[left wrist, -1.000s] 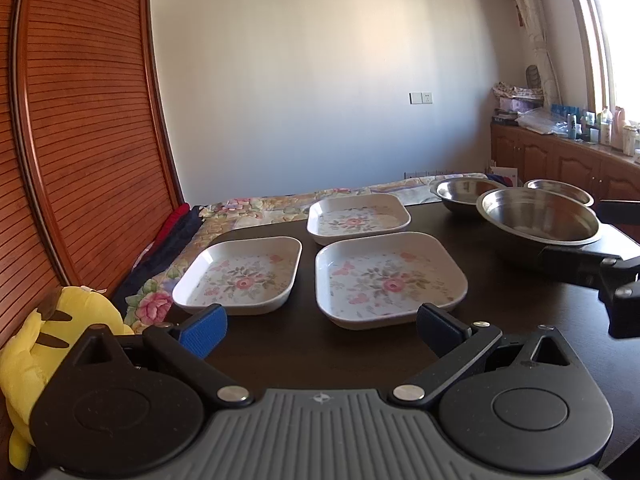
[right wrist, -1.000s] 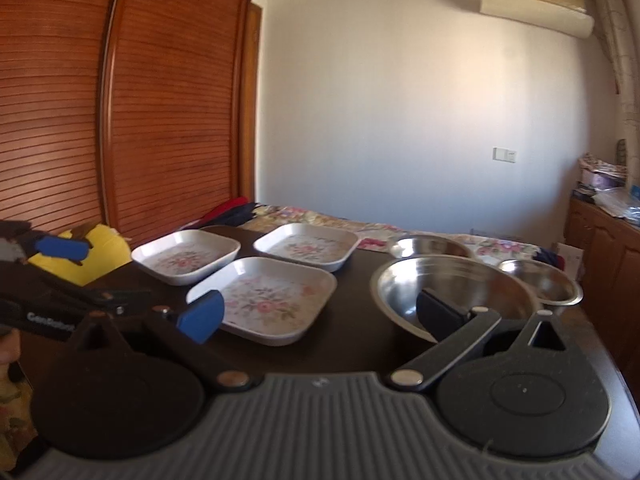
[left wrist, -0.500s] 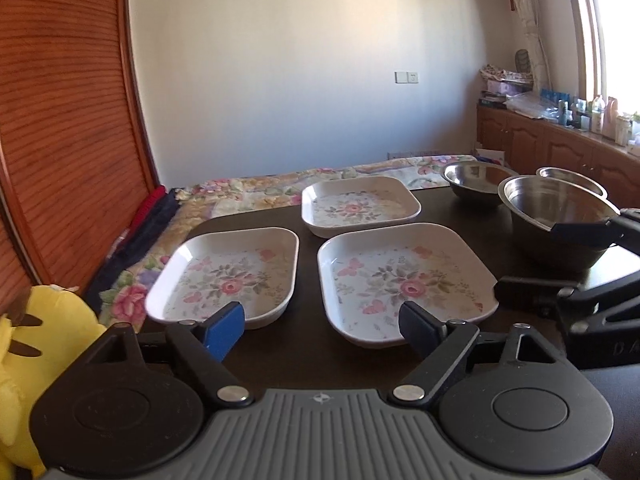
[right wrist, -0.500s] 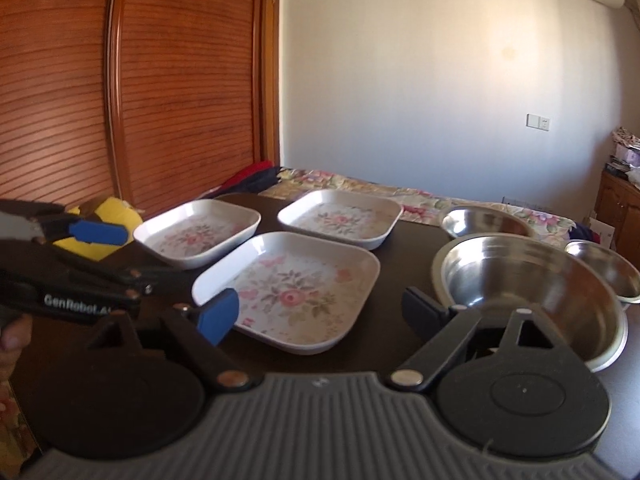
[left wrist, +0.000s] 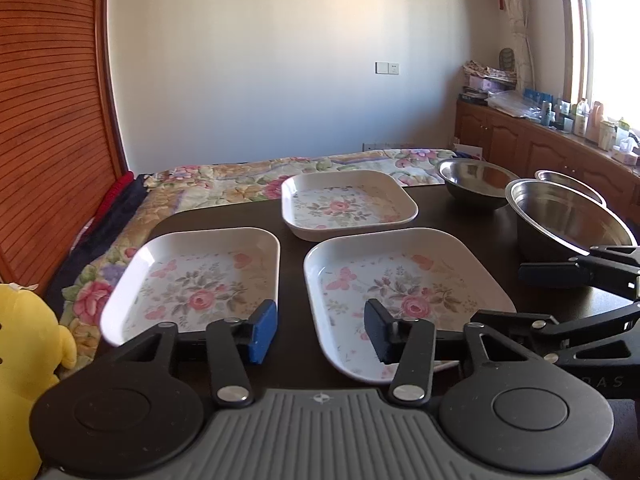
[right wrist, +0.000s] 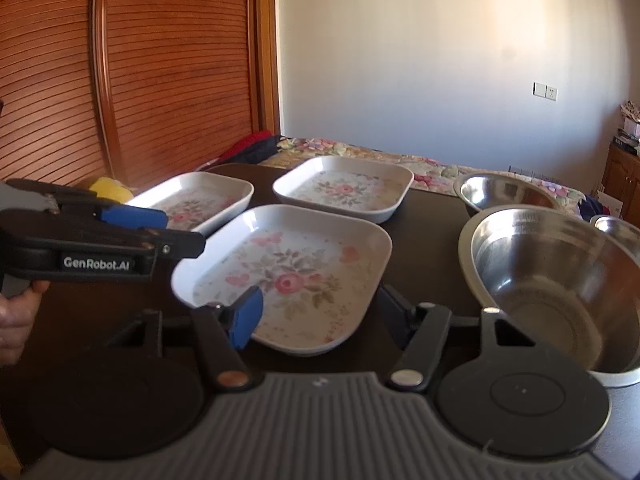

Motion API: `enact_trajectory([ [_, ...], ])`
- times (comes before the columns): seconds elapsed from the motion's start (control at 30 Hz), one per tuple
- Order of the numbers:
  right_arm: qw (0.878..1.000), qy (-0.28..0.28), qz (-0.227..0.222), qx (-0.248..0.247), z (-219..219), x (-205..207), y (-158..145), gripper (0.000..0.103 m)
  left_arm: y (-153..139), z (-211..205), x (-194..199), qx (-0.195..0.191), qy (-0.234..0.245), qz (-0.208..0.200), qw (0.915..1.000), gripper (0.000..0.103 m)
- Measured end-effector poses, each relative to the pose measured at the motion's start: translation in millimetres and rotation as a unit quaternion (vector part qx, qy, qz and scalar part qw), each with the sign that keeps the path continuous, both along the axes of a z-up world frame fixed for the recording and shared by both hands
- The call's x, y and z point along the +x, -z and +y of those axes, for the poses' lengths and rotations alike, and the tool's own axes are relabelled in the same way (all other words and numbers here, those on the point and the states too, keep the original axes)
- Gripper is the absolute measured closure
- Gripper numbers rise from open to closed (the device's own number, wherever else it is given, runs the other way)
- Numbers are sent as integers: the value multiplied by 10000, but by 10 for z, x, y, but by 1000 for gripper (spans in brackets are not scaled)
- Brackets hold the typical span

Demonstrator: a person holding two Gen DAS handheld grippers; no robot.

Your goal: Organize plates and bowls

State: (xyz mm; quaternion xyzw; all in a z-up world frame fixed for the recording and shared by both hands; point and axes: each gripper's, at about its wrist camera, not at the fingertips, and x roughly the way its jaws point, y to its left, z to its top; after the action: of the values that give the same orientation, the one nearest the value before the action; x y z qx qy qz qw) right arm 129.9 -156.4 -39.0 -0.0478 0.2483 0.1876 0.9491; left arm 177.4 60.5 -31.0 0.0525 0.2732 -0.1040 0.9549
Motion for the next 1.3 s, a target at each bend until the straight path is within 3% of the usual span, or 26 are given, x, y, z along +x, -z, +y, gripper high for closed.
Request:
enact_trajectory([
  [0.23, 9999, 104, 127, 8, 8, 93, 62, 39, 67, -27, 101, 26, 95, 90, 9999, 58],
  [0.6, 9994, 143, 315, 22, 1, 212, 119, 49, 141, -64, 199, 95, 171, 226, 9996, 67],
  [0.83, 9988, 218, 424, 144, -46, 277, 135, 54, 181, -92, 245, 121, 182, 287, 9993, 68],
  [1.0, 9985, 266, 457, 162, -42, 307, 151, 66, 214, -88, 276, 136, 122, 324, 9993, 74],
  [1.3, 9977, 374, 476, 303, -93, 328, 157, 77, 241, -86, 262, 110, 116, 356, 9992, 78],
])
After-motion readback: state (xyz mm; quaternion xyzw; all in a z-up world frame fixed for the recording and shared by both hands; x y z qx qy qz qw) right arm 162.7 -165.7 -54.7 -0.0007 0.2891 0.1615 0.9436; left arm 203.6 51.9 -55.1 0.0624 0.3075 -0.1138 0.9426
